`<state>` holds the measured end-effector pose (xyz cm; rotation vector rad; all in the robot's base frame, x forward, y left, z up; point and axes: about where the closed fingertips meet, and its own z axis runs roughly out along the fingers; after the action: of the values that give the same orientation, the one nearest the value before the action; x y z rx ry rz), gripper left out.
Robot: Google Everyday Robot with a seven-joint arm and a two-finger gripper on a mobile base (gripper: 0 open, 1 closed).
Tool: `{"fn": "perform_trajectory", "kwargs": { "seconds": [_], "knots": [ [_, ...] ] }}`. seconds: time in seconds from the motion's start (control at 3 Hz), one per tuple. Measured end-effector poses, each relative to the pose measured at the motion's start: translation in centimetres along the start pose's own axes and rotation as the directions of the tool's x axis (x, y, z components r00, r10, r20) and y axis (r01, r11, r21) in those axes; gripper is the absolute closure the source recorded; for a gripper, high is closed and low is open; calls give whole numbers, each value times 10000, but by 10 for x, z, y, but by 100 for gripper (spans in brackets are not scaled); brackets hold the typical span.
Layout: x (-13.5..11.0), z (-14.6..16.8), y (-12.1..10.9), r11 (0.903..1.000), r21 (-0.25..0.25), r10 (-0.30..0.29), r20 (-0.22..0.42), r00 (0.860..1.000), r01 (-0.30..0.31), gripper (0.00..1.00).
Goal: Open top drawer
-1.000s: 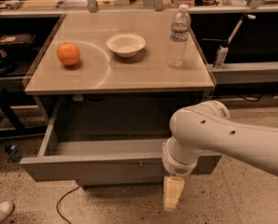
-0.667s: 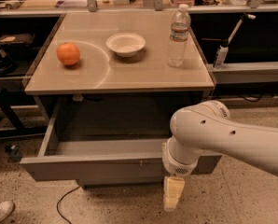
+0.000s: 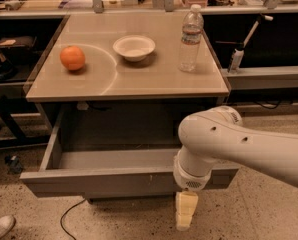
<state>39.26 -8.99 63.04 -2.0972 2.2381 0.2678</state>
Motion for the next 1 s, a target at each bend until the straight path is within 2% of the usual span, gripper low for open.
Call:
{"fn": "perform_trajectory", "kwargs": {
  "seconds": [1.0],
  "knots": [
    [18,-10,34,9956,-501,777,-402,9962,-797,0]
  ]
}}
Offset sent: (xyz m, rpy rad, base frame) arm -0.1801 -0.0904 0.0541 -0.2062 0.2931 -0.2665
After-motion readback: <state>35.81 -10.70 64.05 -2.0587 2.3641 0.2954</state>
